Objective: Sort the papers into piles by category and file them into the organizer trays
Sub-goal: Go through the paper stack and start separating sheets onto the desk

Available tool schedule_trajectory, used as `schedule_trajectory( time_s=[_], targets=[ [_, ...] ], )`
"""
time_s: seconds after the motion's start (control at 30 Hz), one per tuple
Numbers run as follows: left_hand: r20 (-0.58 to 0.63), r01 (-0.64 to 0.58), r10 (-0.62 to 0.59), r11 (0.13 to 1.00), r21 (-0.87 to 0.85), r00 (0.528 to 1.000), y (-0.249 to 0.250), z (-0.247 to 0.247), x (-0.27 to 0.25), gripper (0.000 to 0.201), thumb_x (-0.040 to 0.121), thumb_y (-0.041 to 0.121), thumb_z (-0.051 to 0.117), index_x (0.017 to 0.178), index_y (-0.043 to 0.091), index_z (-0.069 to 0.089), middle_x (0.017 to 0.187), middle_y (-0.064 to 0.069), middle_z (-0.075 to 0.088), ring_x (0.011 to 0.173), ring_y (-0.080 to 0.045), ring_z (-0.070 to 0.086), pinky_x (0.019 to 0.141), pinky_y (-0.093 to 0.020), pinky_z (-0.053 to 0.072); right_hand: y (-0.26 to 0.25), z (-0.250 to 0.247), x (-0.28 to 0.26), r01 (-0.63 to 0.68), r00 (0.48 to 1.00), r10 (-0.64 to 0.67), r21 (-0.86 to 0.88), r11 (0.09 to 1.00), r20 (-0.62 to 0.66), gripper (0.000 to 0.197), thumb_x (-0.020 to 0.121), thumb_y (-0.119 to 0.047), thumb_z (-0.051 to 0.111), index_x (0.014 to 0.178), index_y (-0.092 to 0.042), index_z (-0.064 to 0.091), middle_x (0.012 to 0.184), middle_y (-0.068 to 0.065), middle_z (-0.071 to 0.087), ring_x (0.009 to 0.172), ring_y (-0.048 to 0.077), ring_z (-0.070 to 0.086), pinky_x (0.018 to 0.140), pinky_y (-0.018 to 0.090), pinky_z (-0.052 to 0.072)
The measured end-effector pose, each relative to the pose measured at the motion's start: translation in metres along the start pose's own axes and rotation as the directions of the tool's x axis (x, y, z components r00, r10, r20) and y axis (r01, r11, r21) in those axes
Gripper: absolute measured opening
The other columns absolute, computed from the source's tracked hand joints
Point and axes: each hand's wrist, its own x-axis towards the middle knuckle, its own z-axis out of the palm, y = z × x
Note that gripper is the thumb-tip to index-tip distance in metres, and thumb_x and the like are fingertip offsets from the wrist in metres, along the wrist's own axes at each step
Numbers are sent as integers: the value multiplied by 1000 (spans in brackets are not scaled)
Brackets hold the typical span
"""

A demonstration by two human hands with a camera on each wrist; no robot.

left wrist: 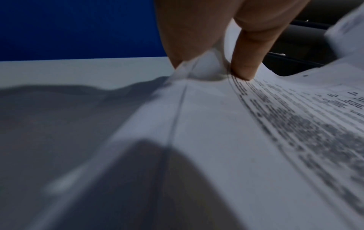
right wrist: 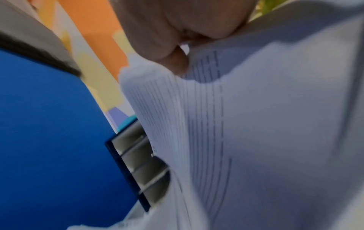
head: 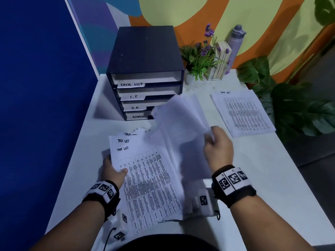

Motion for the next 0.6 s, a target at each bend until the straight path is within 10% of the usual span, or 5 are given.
schedule_trajectory(
  time_s=[0.2, 0.33, 0.43, 0.5, 0.6],
  targets=[
    [-138, -68, 95, 980, 189, 986, 21, 0, -12, 94, 77, 14, 77, 150, 24, 18, 153, -6, 24, 137, -34, 31, 110, -45, 30, -41, -45, 24, 318, 922, -248, 219, 922, -297, 13, 85, 3, 55, 88, -8, 62, 89, 7, 51, 81, -6, 45, 75, 7, 34],
    [238, -125, 145, 988, -95, 961, 31, -2, -26, 47, 92, 56, 49, 128, 27, 56, 141, 1, 51, 126, -18, 52, 104, -34, 37, -36, -23, 13, -147, 989, 144, 438, 887, 41, 25, 88, -5, 59, 90, -29, 55, 80, -4, 59, 74, 9, 56, 73, 23, 49],
    [586, 342, 20, 795, -501, 810, 21, -7, -26, 43, 90, 54, 55, 122, 26, 62, 123, -8, 67, 109, -24, 66, 93, -46, 49, -19, 7, -20, -466, 882, 376, 413, 783, 283, 23, 87, 3, 52, 102, -13, 59, 79, -1, 64, 70, 18, 62, 58, 17, 52],
    [572, 297, -10, 863, -409, 820, 1, -6, -19, 58, 69, 36, 82, 122, 23, 62, 123, -10, 67, 112, -31, 64, 101, -54, 45, 1, 25, -41, -548, 812, 418, 284, 787, 407, 26, 84, 1, 54, 105, -12, 61, 81, 2, 69, 73, 25, 67, 63, 31, 57],
    [416, 119, -30, 975, -189, 909, -26, -4, -15, 47, 72, 19, 80, 116, 24, 65, 112, 5, 71, 108, -21, 66, 103, -46, 46, 27, 41, -61, -608, 722, 457, 160, 778, 519, 16, 82, -6, 62, 97, -10, 64, 79, 8, 71, 70, 27, 66, 68, 45, 57]
  ],
)
